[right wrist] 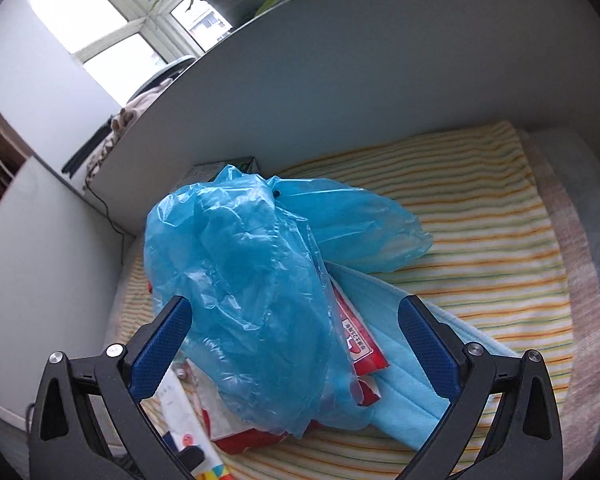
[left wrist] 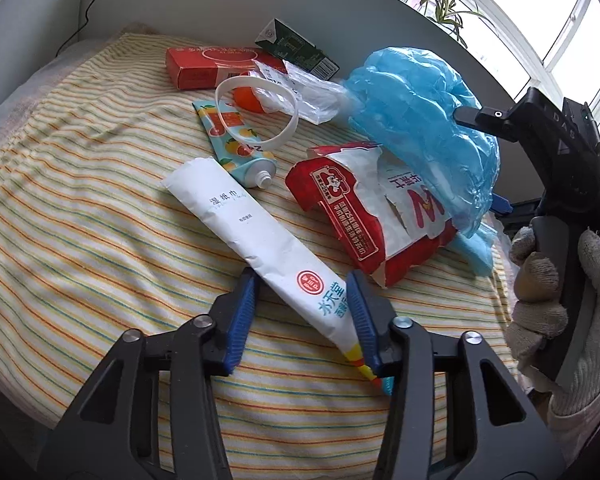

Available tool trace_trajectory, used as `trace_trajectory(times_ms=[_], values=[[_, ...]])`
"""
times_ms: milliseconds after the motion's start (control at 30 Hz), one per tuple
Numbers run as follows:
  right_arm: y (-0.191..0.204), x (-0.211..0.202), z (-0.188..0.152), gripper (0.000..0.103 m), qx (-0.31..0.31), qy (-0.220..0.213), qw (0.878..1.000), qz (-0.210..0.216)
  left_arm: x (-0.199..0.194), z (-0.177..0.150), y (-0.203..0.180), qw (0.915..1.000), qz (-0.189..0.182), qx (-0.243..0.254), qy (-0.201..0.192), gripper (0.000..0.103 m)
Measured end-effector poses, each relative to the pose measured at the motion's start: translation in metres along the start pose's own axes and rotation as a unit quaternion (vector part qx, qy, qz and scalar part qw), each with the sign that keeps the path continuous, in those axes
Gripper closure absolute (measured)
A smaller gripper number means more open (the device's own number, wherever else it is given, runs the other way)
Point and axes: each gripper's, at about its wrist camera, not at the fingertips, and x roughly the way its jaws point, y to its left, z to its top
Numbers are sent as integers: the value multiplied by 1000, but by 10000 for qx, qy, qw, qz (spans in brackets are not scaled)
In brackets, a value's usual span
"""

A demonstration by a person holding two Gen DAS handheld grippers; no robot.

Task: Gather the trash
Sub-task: 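Grasp the blue plastic bag with the right tool while the left tool grasps the white tube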

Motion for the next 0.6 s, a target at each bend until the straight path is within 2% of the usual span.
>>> trace_trajectory(times_ms=[167,233,333,400,600], values=[[-3,-1,-5,2,148,-4,9998,127,0,0,1,9999,52,18,-96,78],[0,-3,-7,9,79,-23,9999,133,-1,1,3,9999,33,-23,-115,83],[0,-7,-8,28,55,2,9995,308,-2,2,7,9998,-65,-142,-105,87],[0,-8,-7,49,93,35,9989,459,-4,3,9,9996,-113,-217,-110,90],[14,-16,-11,87,-154,-71,9979,620,-14,3,16,9989,-200,-362,-207,96]])
